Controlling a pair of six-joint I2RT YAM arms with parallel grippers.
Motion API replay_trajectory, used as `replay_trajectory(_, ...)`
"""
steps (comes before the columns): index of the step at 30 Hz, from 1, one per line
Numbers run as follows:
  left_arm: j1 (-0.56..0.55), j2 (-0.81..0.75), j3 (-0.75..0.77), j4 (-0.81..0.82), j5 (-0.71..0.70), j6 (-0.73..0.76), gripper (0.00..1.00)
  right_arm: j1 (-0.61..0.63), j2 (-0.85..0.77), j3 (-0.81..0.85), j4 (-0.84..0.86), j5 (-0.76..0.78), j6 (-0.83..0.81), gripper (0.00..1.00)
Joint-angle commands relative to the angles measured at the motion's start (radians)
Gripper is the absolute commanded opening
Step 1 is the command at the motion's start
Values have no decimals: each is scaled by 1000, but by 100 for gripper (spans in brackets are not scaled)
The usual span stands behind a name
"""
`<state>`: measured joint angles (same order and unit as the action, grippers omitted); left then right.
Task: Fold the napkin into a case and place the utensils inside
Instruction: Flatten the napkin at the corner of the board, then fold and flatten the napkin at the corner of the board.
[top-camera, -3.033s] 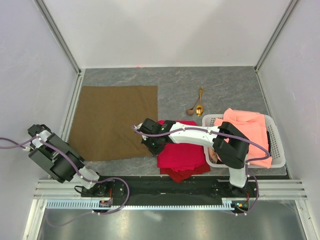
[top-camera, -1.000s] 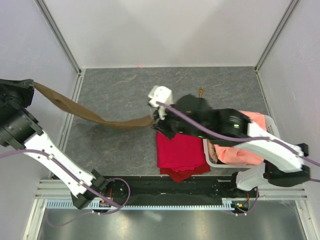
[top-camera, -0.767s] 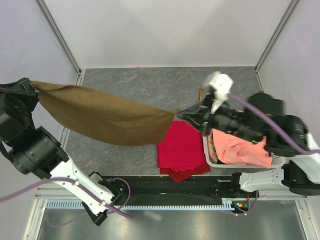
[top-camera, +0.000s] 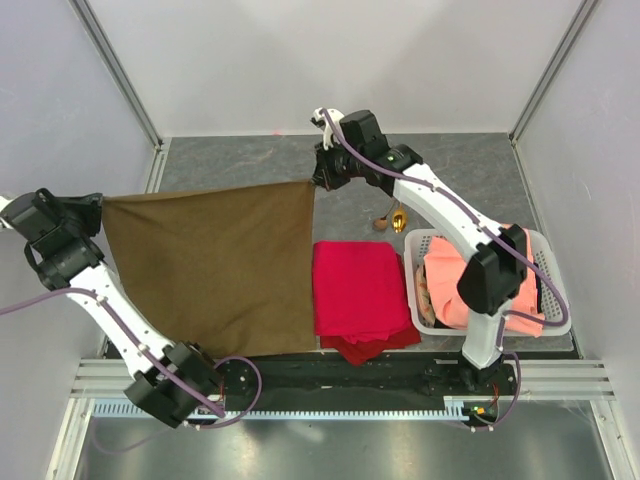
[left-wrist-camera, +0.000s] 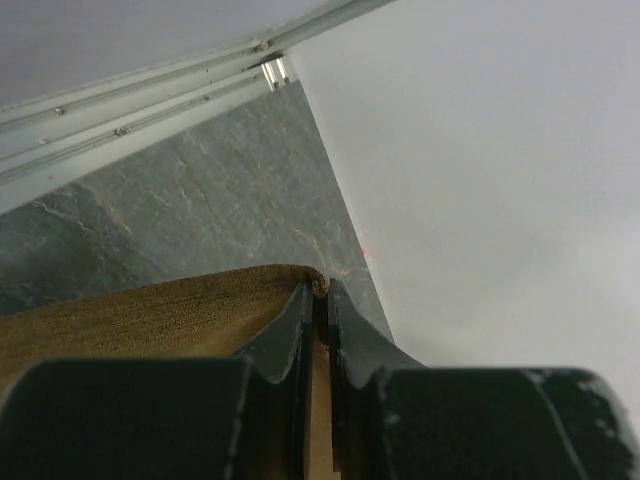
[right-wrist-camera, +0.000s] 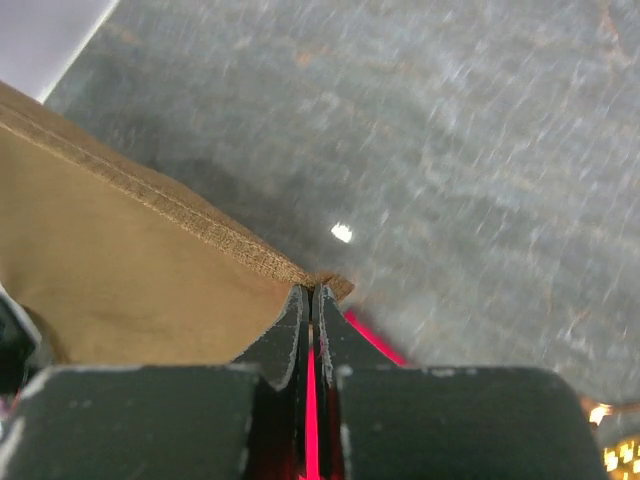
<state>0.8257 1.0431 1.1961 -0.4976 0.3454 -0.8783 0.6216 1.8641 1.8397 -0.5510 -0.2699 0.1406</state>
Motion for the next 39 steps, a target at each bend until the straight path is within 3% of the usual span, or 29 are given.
replay_trajectory(1,-60,89,-41,298,-13,-77,2,-48,113,176,20,-31,24,0)
replay_trajectory(7,-99,253,-44,375,7,-120,2,-57,328,450,-20,-31,30,0)
replay_trajectory(12,-103,348,-64,393,21,-107,2,-72,357,440,2,-68,71,0)
replay_trajectory(19,-103,396,2,174,-9,56,2,-42,281,259,8,-100,154,0)
replay_trajectory(28,-73,374,13,-209,-297,248,2,59,133,-11,-30,-130,165,0)
replay_trajectory(34,-69,354,-26,-285,-489,311,2,108,52,-176,-44,-132,160,0)
replay_trajectory(39,-66,322,-85,-329,-525,291,2,138,15,-266,-56,-109,152,0)
